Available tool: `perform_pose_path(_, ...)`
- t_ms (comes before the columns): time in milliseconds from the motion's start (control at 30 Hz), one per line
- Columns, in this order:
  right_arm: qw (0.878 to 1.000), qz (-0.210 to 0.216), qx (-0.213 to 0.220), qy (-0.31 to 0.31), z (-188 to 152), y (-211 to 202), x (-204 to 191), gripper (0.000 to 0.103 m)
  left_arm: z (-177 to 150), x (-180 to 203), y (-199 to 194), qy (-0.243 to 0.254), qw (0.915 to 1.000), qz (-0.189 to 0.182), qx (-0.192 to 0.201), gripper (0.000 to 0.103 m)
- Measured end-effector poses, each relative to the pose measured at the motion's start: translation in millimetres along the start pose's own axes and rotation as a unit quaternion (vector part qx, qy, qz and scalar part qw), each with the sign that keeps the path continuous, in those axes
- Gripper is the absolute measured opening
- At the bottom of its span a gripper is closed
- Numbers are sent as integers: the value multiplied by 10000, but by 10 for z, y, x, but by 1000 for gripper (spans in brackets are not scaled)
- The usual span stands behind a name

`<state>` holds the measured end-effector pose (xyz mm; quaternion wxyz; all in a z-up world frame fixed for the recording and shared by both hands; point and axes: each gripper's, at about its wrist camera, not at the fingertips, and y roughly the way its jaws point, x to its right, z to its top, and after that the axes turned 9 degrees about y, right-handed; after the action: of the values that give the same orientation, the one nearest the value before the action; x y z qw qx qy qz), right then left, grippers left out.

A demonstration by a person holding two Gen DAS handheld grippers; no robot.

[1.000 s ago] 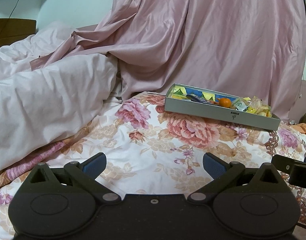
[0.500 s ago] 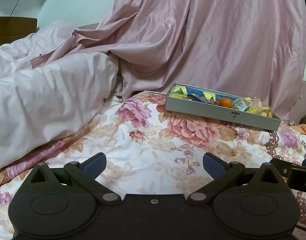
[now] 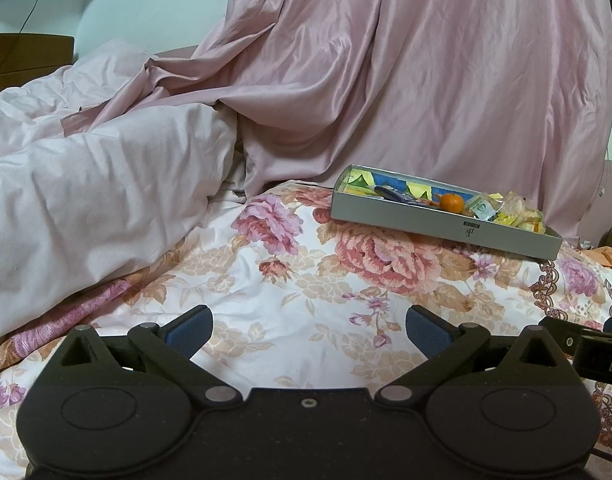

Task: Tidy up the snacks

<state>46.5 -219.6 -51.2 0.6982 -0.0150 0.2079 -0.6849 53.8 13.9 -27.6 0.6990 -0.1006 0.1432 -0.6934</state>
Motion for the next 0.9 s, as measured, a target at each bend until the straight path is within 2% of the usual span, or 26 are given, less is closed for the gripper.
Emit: perform_pose_path(900,10000,-7,-37,-13,-25,5,-8,103,0,0,-5,17,10000,-6,-3,102)
